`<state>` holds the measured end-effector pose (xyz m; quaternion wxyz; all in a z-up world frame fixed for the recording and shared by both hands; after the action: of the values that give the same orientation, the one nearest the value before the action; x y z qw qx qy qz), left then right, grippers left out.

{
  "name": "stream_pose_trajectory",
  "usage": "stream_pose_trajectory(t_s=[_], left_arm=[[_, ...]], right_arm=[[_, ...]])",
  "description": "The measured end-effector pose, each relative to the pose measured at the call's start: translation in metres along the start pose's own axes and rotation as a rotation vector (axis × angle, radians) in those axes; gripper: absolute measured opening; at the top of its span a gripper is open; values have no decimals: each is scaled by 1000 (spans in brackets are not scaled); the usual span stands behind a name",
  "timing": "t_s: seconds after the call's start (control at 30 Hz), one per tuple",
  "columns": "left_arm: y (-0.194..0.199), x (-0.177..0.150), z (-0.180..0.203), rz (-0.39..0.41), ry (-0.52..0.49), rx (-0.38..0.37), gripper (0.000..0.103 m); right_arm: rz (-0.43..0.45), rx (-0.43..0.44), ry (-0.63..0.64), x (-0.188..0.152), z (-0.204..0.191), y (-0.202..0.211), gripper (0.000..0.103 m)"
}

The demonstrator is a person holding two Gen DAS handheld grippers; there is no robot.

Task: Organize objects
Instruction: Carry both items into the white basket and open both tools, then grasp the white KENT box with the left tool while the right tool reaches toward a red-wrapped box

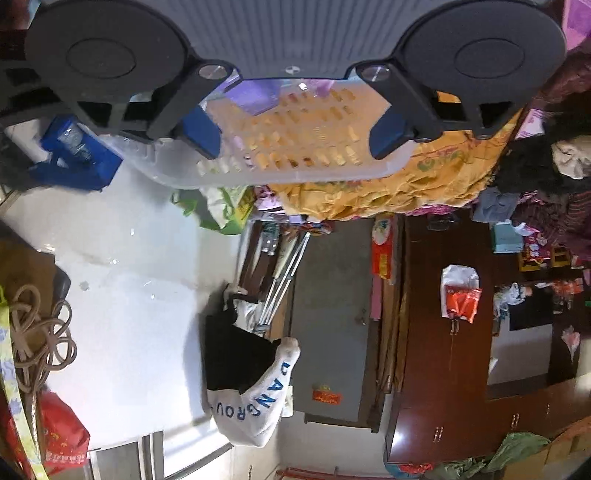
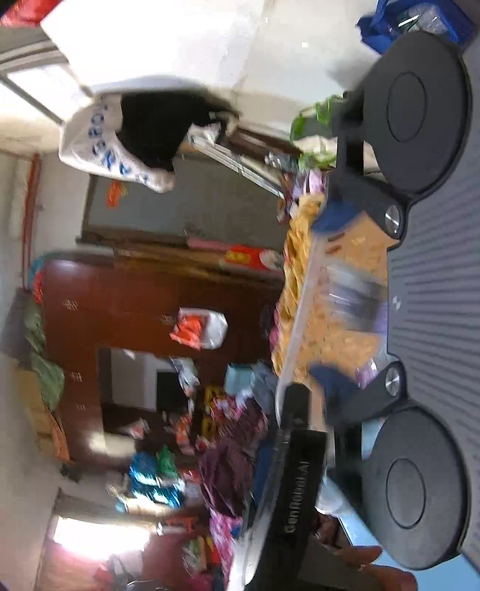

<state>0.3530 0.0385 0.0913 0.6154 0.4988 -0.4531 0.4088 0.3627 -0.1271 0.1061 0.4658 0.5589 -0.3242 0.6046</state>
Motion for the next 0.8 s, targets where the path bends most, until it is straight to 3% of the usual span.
stream_pose_trajectory(t_s=[0.17, 0.37, 0.43, 0.6, 0.8], left_arm=[[76, -35, -7, 74, -14, -52, 87], [139, -123, -18, 62, -14, -82, 88], [149, -142, -21, 46, -3, -89, 88], [160, -161, -28, 25, -25, -86, 88], [157, -173, -27, -3, -41, -87, 88]], right_arm=[[61, 10, -41, -37, 5, 77, 103], [-100, 65, -161, -114, 22, 118, 103], [-165, 67, -208, -124, 26, 115, 103], [-193, 72, -161, -131, 23, 111, 99], [-210, 117, -144, -147, 17, 118, 83]])
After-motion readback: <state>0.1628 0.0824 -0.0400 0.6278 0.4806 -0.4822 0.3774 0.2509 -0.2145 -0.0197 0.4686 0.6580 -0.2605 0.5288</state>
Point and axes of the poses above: each gripper's, at about its wrist camera, not at the fingertips, and y roughly against the way its jaws point, z to its right, x to its top, the point moved 8 cm from there along -y, roughly the way its jaws point, and after that the axes turned 6 degrees about z, right-handed, at the moved point
